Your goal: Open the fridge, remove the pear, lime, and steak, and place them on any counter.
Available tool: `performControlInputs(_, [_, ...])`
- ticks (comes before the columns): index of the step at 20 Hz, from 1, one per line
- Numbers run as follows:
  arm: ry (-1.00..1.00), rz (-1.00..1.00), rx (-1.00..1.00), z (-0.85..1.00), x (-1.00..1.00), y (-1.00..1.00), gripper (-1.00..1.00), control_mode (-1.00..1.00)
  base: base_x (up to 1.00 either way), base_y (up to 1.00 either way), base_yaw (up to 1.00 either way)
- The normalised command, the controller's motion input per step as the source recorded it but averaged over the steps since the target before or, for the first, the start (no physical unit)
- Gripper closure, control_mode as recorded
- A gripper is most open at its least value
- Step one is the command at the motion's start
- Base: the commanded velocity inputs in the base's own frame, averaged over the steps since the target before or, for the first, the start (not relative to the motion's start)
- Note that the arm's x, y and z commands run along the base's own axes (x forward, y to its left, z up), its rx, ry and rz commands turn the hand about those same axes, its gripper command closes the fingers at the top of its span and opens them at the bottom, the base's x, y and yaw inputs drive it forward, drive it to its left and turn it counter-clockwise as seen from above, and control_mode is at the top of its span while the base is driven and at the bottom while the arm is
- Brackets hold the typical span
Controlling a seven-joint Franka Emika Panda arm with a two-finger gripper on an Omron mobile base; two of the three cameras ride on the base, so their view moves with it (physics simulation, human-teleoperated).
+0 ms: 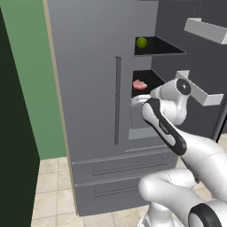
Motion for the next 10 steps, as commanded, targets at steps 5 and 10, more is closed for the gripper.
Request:
performControlInputs(5, [0.14,0.00,0.00,0.10,0.08,0.34,-1.00,-1.00,0.00,0.00,0.00])
performControlInputs(10, [0.05,0.00,0.00,0.03,0.05,0.39,-1.00,-1.00,0.00,0.00,0.00])
